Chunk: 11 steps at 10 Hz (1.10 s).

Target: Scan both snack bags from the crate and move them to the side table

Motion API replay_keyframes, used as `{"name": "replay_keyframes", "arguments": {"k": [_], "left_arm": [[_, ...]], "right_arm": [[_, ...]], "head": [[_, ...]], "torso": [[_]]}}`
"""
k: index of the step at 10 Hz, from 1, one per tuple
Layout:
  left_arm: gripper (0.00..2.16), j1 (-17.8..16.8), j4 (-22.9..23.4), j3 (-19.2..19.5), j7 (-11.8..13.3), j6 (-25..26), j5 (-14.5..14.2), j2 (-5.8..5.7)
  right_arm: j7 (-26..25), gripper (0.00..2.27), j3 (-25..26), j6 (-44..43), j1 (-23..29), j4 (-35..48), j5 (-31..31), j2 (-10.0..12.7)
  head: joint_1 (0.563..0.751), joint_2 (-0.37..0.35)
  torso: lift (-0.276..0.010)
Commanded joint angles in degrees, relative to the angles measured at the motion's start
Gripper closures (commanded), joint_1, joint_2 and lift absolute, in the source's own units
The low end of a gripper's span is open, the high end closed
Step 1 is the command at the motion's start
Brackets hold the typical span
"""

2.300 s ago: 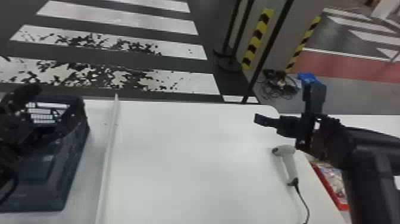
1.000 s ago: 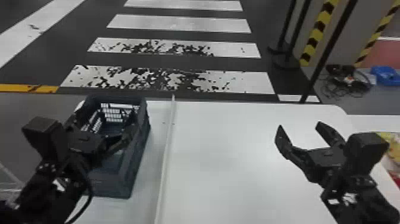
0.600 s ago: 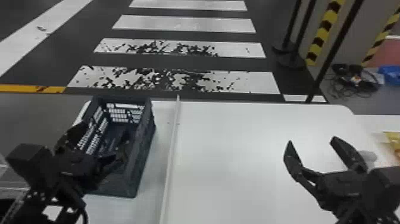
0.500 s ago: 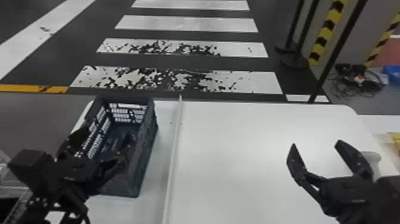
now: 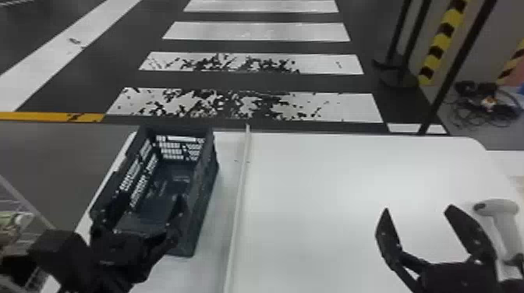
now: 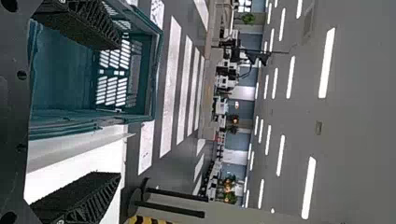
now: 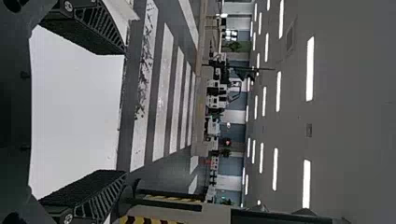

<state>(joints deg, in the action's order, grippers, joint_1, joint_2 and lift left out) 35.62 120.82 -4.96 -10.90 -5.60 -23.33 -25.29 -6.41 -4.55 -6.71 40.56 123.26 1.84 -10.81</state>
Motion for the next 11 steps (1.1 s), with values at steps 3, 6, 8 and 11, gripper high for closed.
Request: {"name": "replay_keyframes", "arguments": {"k": [3, 6, 8, 11], "left_arm": [[0.02, 2.26, 0.11, 0.3, 0.18, -2.17, -0.84, -0.55], [0.02, 5.77, 0.55, -0.14, 0.71, -6.57, -0.76, -0.72], [0.02, 7.0, 0.55, -0.22, 0.71, -8.68, -0.49, -0.64], [0.02, 7.44, 0.64, -0.05, 1.06, -9.21, -0.23, -0.37]], "right_arm": [[-0.45, 0.08, 0.07, -0.18, 2.06, 0.05, 0.01, -0.79], [-1.06, 0.08, 0.51, -5.11, 5.58, 0.32, 0.1, -1.06], [-1.06, 0.08, 0.68, -7.74, 6.9, -0.21, 0.36, -1.06], [-1.06, 0.08, 1.21, -9.15, 7.34, -0.39, 0.89, -1.06]], "head": [[0.695, 0.056], [0.695, 0.053], [0.695, 0.045], [0.695, 0.041]], "torso": [[-0.095], [-0.095], [-0.095], [-0.095]]}}
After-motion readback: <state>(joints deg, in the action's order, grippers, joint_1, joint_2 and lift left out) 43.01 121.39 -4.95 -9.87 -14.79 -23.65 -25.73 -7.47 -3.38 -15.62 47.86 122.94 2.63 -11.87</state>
